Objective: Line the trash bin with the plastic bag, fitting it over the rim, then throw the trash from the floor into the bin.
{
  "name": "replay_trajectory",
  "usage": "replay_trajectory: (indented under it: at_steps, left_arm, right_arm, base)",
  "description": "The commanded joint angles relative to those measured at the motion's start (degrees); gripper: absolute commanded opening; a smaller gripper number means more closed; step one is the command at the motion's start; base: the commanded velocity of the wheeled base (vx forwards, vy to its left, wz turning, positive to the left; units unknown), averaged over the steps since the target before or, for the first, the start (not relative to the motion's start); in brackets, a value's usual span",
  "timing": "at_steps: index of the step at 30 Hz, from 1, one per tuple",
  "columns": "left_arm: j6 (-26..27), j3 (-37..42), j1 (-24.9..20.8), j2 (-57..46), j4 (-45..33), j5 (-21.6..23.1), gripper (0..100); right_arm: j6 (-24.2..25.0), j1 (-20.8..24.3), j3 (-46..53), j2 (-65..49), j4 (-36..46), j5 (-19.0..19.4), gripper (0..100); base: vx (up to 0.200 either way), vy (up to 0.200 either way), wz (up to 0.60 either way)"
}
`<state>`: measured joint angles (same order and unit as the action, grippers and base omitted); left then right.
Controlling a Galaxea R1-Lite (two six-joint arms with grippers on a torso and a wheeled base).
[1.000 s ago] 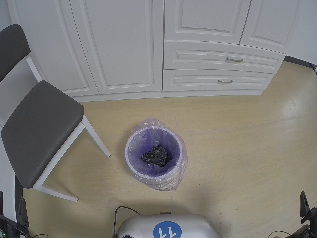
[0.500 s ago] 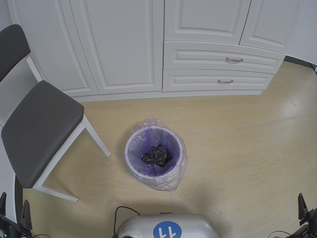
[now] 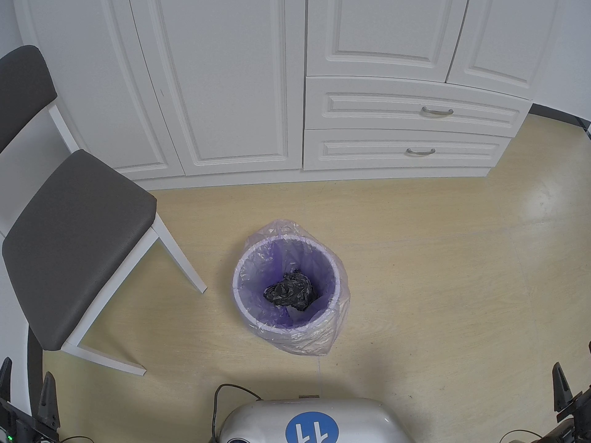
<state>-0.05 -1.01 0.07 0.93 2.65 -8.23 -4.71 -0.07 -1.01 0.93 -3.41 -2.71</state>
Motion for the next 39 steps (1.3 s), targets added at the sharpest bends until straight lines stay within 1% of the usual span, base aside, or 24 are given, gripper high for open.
replay_trajectory:
  at_steps: [1, 5, 8, 11, 14, 17, 20, 24, 28, 29, 30, 34, 35, 36, 37, 38, 39]
  left_arm:
    - [-0.04, 1.01, 0.01, -0.93, 0.08, -0.03, 100]
    - [-0.04, 1.01, 0.01, -0.93, 0.08, -0.12, 100]
    - [0.14, 1.01, 0.01, -0.93, 0.08, -0.12, 100]
    - [0.58, 1.01, 0.01, -0.93, 0.08, -0.12, 100]
    - [0.84, 1.01, 0.01, -0.93, 0.17, -0.21, 100]
    - [0.84, 1.01, 0.01, -0.93, 0.17, -0.21, 100]
    - [0.84, 1.01, 0.01, -0.93, 0.08, -0.21, 100]
    - [0.84, 1.01, 0.01, -0.93, 0.17, -0.12, 100]
    - [1.10, 1.01, 0.10, -0.93, 0.17, -0.12, 100]
    - [1.10, 1.01, 0.10, -0.93, 0.17, -0.12, 100]
    - [1.28, 1.01, 0.01, -0.93, 0.17, -0.12, 100]
    - [1.28, 1.01, 0.01, -0.93, 0.26, -0.03, 100]
    - [1.28, 1.01, 0.01, -0.93, 0.26, -0.03, 100]
    - [1.28, 1.01, 0.01, -0.93, 0.26, -0.03, 100]
    - [1.28, 1.01, 0.01, -0.93, 0.26, -0.03, 100]
    - [1.37, 1.01, 0.01, -0.93, 0.26, -0.03, 100]
    - [1.37, 1.01, 0.01, -0.93, 0.26, -0.03, 100]
  right_arm:
    - [0.49, 0.07, 1.01, -0.93, -0.01, -3.89, 100]
    - [2.33, 0.07, 1.01, -0.93, 0.07, -7.66, 100]
    - [2.51, 0.07, 1.01, -0.93, 0.07, -9.16, 100]
    - [1.72, 0.07, 1.01, -0.93, -0.19, -9.77, 100]
    - [-1.45, 0.07, 1.01, -0.84, -0.81, -10.04, 100]
    - [-1.45, 0.07, 1.01, -0.84, -0.63, -9.95, 100]
    - [0.05, 0.07, 1.01, -0.84, -0.54, -8.37, 100]
    - [0.05, 0.07, 1.01, -0.84, -0.54, -8.19, 100]
    - [0.05, -0.01, 1.01, -0.84, -0.45, -4.24, 100]
    - [0.05, -0.01, 1.01, -0.84, -0.45, -4.24, 100]
    - [0.05, -0.01, 1.01, -0.84, -0.45, -2.83, 100]
    - [-0.13, -0.01, 1.01, -0.84, -0.54, -0.55, 100]
    - [-0.13, -0.01, 1.01, -0.84, -0.54, -0.55, 100]
    - [1.10, -0.01, 1.01, -0.84, 0.34, 1.04, 100]
    - [1.10, -0.01, 1.01, -0.84, 0.34, 1.04, 100]
    - [1.72, -0.01, 0.75, -0.84, 3.59, 3.67, 100]
    - [1.81, -0.01, 0.75, -0.84, 3.68, 3.59, 100]
  base:
    - [0.000, 0.000, 0.00]
    - [0.000, 0.000, 0.00]
    - [0.000, 0.000, 0.00]
    - [0.000, 0.000, 0.00]
    - [0.000, 0.000, 0.00]
    - [0.000, 0.000, 0.00]
    - [0.000, 0.000, 0.00]
    - [0.000, 0.000, 0.00]
    - [0.000, 0.000, 0.00]
    - [0.000, 0.000, 0.00]
    - [0.000, 0.000, 0.00]
    - [0.000, 0.000, 0.00]
    - [0.000, 0.000, 0.00]
    - [0.000, 0.000, 0.00]
    - [0.000, 0.000, 0.00]
    - [0.000, 0.000, 0.00]
    - [0.000, 0.000, 0.00]
